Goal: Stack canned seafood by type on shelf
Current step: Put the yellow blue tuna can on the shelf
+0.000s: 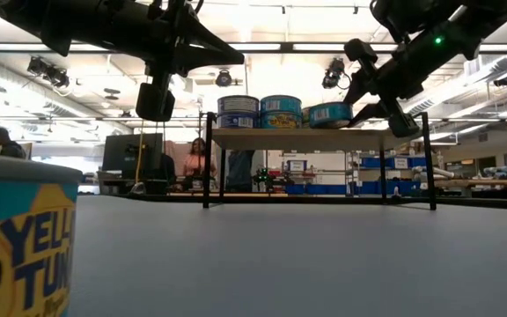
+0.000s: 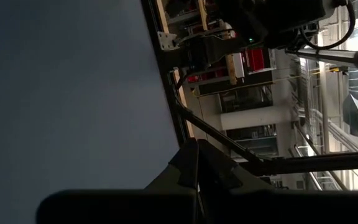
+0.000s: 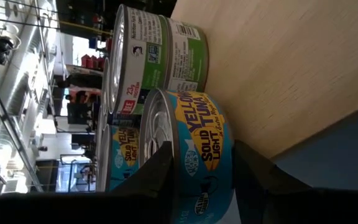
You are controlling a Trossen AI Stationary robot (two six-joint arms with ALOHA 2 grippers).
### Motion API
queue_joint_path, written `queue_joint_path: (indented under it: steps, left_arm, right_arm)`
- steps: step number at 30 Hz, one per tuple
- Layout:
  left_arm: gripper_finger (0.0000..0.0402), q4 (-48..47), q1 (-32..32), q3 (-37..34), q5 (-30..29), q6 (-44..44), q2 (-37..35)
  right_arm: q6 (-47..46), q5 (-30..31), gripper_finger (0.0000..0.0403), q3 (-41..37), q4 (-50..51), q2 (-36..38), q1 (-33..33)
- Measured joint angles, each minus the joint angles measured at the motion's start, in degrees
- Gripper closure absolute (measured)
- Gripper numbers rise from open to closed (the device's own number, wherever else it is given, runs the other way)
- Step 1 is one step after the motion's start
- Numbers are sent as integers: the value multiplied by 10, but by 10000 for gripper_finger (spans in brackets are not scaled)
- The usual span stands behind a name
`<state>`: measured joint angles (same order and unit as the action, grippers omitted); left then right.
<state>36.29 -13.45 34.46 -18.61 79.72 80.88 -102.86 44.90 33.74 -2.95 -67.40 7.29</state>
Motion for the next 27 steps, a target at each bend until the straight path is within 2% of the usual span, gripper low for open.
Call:
queue_joint_path:
  steps: [11,16,23,27]
  left_arm:
    - [394,0,0,0,0,-8,0]
    - [394,0,0,0,0,-13,0]
    - [394,1,0,0,0,-13,0]
    - [394,2,0,0,0,-13,0]
  right_arm:
    - [11,-32,288,0,-5,-5,29]
    - [38,-55,285,0,-56,-29,31]
    - [64,-56,161,0,-113,-36,38]
    - [74,-84,115,0,-135,-33,39]
